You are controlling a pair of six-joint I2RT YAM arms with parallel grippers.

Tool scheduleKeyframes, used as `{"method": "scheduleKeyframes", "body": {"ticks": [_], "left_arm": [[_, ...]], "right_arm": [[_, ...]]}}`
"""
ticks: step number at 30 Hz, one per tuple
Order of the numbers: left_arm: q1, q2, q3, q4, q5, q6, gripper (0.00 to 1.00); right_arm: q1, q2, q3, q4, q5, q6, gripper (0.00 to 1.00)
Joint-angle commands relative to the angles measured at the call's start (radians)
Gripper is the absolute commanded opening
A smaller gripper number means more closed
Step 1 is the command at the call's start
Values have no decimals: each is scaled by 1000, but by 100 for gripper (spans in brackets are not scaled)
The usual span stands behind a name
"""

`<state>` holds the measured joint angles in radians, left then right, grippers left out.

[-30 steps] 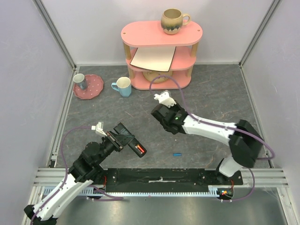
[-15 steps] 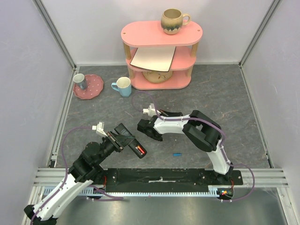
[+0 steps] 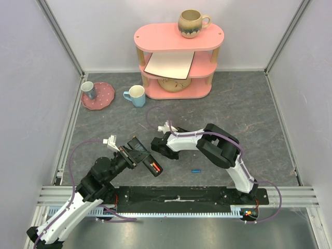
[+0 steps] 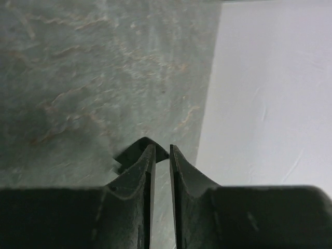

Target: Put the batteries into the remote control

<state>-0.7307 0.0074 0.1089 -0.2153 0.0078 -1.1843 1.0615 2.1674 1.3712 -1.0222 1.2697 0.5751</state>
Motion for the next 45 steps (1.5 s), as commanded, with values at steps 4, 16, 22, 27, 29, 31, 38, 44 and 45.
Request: {"method": "scheduleKeyframes", "body": {"ticks": [4,16,22,27,29,31,38,44,45], "left_arm": [[-1,-86,20,22,26,22,2],[-1,-86,12,34,29,17,2],[-1,-86,-2,50,35,5,2],[-3,-84,-12,54,38,-1,2],[-1,-84,-21,60,38,-3,2],[-1,-83,-28,65,38,-6,2],[-1,-81,-32,67,38,-6,2],[-3,-80,-38,67,40,-11,2],[-1,-80,-38,65,40,-11,2]], "right_arm": [[5,-72,-40,142,-165,-58,26],[-43,-265,-77,234,-309,-63,46],[-207,-472,-187,327,-536,-90,60],[-339,-632,-464,559,-739,-139,60],[-345,-647,-533,617,-767,-142,61],[-351,-667,-566,648,-777,-139,61],[-377,-716,-620,731,-796,-69,59],[-406,-712,-638,757,-840,-40,60],[-413,-709,-641,761,-851,-38,59]]}}
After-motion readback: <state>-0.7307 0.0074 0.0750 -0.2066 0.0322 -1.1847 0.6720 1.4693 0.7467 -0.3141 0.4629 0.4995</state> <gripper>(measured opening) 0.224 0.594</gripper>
